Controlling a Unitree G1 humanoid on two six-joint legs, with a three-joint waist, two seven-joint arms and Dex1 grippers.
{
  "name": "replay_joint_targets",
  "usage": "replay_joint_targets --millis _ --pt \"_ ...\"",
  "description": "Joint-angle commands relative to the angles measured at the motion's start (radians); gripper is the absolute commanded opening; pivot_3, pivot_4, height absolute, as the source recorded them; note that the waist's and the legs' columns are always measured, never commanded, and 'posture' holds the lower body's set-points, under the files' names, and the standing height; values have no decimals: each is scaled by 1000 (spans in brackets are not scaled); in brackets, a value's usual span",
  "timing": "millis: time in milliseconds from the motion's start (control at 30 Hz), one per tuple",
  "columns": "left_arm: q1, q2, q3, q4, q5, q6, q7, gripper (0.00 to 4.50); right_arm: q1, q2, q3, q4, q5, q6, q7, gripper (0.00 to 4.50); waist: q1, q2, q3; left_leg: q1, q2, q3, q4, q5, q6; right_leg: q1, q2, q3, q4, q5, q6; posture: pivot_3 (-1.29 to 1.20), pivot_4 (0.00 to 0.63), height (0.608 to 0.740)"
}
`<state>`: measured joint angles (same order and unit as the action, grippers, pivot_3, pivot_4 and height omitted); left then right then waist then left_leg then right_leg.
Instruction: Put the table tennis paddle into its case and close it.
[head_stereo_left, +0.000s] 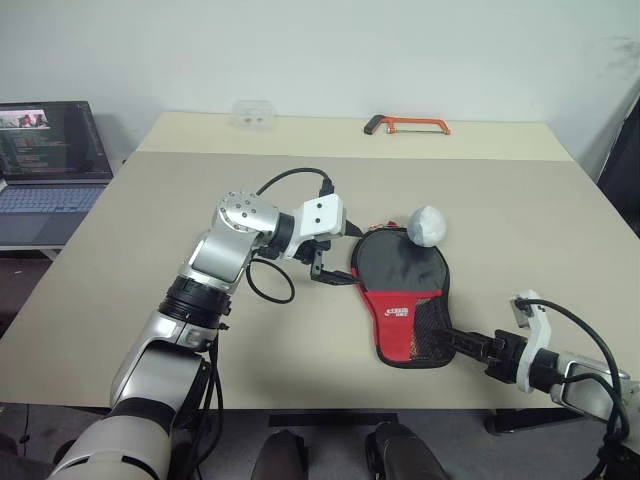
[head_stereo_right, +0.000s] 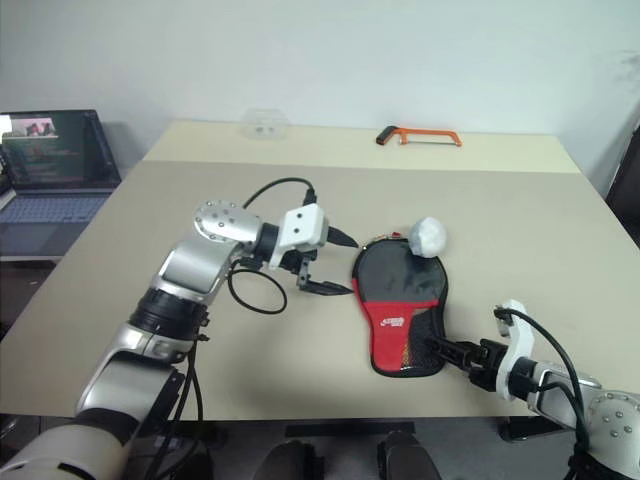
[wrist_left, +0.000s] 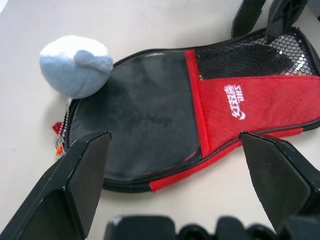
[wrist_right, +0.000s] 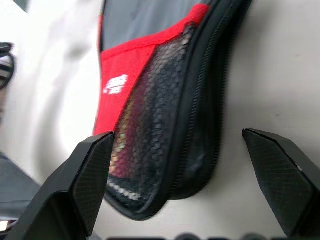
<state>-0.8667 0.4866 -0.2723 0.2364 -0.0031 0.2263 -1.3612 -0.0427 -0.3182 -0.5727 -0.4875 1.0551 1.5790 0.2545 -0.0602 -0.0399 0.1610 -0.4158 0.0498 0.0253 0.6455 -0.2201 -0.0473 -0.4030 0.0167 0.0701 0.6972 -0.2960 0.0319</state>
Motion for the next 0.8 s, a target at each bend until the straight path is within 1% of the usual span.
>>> replay_joint_targets --millis 33,133,267,500,567,633,800 --pt "-5 13 2 -22 -13 -10 15 4482 25 52 64 -6 101 35 3 4500 0 0 0 0 0 0 0 0 0 0 0 0 0 0 0 0 150 740" --pt "-3 16 -1 -28 -16 -7 16 4482 42 78 101 -40 156 35 -9 4500 0 0 0 -1 0 0 0 0 0 0 0 0 0 0 -1 0 150 740" --pt "0 16 -3 -43 -24 2 20 4482 32 98 112 -26 155 29 -55 4500 3 0 0 -1 0 0 0 0 0 -1 -1 0 0 0 0 0 150 740" --pt "-2 18 -3 -39 -20 -2 31 4482 9 74 123 27 118 -11 -106 4500 1 0 0 -1 0 0 0 0 0 -1 -1 0 0 -1 0 0 150 740" --pt "-2 19 -4 -41 -20 -2 31 4500 -4 70 125 44 110 -21 -120 4109 1 0 0 -1 0 0 0 0 0 -1 -1 0 0 -1 0 0 150 740" --pt "-3 18 -5 -43 -17 -1 35 4500 -14 65 135 65 88 -30 -137 3614 1 0 0 -1 0 1 0 0 0 -1 -1 1 0 -1 1 0 150 740" --pt "-2 19 -9 -47 -17 1 41 4500 -10 47 151 79 71 -37 -147 1807 1 0 0 0 0 1 1 1 1 -1 -1 1 0 -1 1 0 150 740"
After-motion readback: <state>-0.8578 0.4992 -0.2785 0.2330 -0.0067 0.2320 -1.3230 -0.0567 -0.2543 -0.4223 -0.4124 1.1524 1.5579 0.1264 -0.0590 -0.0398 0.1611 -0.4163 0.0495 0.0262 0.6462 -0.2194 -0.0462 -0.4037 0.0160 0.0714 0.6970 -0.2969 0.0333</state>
